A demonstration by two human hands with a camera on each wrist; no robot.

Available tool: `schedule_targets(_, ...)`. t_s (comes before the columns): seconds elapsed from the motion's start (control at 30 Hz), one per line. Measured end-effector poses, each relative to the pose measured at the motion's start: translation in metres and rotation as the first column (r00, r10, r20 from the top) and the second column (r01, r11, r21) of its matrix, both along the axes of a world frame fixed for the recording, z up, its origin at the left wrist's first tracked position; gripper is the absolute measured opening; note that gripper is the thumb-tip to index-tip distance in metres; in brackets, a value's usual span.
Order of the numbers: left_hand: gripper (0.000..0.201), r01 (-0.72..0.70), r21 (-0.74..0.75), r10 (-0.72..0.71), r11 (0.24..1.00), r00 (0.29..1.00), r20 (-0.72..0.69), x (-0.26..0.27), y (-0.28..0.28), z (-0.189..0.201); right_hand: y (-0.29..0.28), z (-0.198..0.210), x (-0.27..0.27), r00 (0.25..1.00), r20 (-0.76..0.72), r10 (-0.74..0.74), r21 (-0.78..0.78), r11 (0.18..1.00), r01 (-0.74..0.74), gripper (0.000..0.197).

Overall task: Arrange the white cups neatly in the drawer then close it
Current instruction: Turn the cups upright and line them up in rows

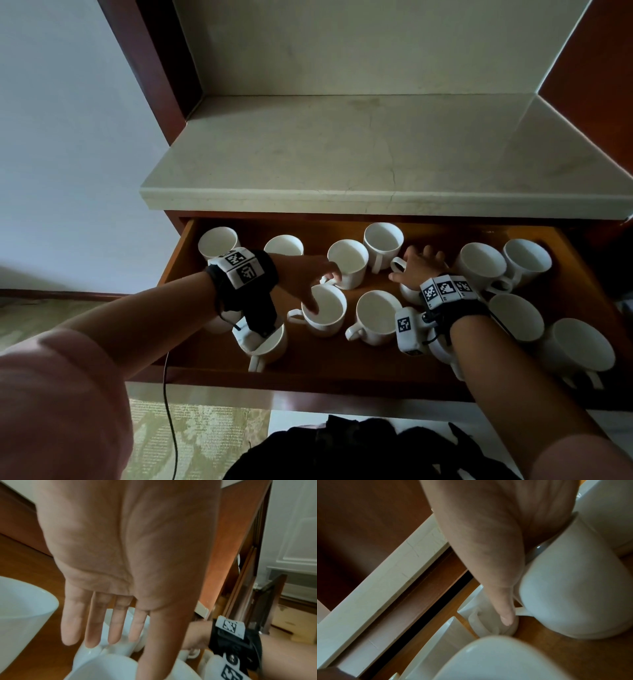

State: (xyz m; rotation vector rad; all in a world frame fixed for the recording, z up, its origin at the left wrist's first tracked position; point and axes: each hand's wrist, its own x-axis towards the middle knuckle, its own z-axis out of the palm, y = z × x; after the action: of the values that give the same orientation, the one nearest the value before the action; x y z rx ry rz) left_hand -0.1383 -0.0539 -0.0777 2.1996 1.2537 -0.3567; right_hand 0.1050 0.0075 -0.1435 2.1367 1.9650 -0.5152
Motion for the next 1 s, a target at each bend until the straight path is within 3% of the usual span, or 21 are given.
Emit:
schedule_targets(0.13, 0.054, -0.069, 0.014, 0.068, 0.998, 0.996, 0.062, -0.006, 0.005, 0.007, 0.001, 0.001, 0.0, 1.0, -0.001, 0.0, -0.015, 1.0, 0.0, 0.073)
schedule_targets(0.33, 0.036, -0.252, -0.008, 0.251, 0.968, 0.957, 0.145, -0.042, 0.012, 0.02, 0.001, 0.0, 0.0, 1.0, 0.0, -0.005, -0.023, 1.0, 0.005, 0.074)
schedule_targets(0.47, 0.024, -0.4, 0.081, 0.393, 0.913, 0.915, 0.092, -0.075, 0.014, 0.025, 0.001, 0.001, 0.0, 1.0, -0.006, -0.02, -0.03, 0.999, 0.019, 0.073)
schedule_targets(0.57, 0.015, -0.516, 0.023, 0.515, 0.856, 0.856, 0.041, -0.099, 0.016, 0.023, 0.002, 0.001, -0.001, 1.0, -0.001, -0.017, -0.038, 0.999, 0.017, 0.075)
schedule_targets(0.67, 0.024, -0.607, -0.067, 0.602, 0.792, 0.794, -0.083, -0.113, 0.015, 0.019, 0.002, 0.001, 0.0, 1.0, 0.013, -0.015, -0.04, 0.999, 0.016, 0.077)
schedule_targets(0.8, 0.037, -0.557, -0.082, 0.494, 0.826, 0.787, -0.369, -0.118, 0.007, 0.012, 0.002, 0.001, 0.0, 1.0, 0.009, -0.006, -0.033, 0.999, 0.006, 0.076)
schedule_targets(0.93, 0.055, -0.577, -0.07, 0.447, 0.814, 0.698, -0.559, -0.117, 0.0, 0.005, 0.001, 0.001, 0.0, 1.0, -0.006, -0.004, -0.028, 1.0, 0.004, 0.075)
schedule_targets(1.0, 0.069, -0.671, -0.117, 0.515, 0.733, 0.659, -0.548, -0.114, -0.005, 0.009, 0.001, 0.001, 0.001, 1.0, -0.015, -0.005, -0.032, 0.999, 0.004, 0.074)
